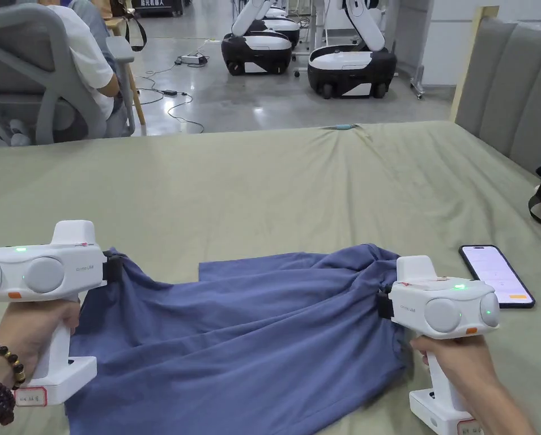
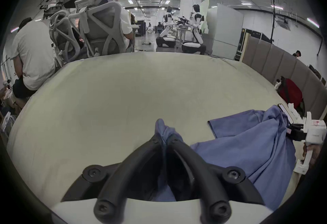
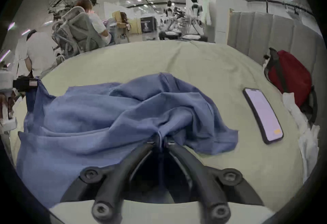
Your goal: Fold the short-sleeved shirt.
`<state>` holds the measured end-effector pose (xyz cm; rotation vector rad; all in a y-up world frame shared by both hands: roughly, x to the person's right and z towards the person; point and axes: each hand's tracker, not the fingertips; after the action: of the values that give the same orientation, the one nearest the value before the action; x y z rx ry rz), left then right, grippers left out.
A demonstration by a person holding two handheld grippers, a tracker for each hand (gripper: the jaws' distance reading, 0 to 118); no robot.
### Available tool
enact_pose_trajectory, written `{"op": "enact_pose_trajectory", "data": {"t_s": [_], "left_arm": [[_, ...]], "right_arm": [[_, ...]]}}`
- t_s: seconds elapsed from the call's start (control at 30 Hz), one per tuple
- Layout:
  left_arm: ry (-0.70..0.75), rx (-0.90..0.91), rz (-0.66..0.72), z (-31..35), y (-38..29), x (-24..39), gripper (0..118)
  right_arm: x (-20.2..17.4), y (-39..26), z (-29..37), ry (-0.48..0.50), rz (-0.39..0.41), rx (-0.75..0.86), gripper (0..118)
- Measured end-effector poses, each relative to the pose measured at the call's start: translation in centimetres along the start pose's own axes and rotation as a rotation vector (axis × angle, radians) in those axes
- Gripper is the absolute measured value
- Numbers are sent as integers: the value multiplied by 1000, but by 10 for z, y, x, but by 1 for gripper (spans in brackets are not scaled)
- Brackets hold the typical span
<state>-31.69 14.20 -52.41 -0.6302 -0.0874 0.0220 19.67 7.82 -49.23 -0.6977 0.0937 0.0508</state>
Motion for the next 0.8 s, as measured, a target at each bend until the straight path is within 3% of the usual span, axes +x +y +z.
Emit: {"op": "enact_pose_trajectory", "data": {"t_s": [0.27, 0.4, 0.53, 0.73, 0.8], "left_arm": [[-35, 154, 84, 33, 49, -8, 3], [-92, 257, 118, 59, 98, -5, 3], [-44, 331, 108, 79, 153, -4, 3], [44, 459, 132, 104, 236, -20, 3], [34, 486, 148, 111, 262, -26, 3]], "right_arm": [[-6, 59, 62, 39, 31, 251, 4], [-15, 121, 83, 5, 83, 366, 4], [-14, 195, 92, -66, 114, 448, 4], [-5, 298, 122, -130, 230, 529, 4], [-2, 333, 131, -156, 227, 552, 4]]}}
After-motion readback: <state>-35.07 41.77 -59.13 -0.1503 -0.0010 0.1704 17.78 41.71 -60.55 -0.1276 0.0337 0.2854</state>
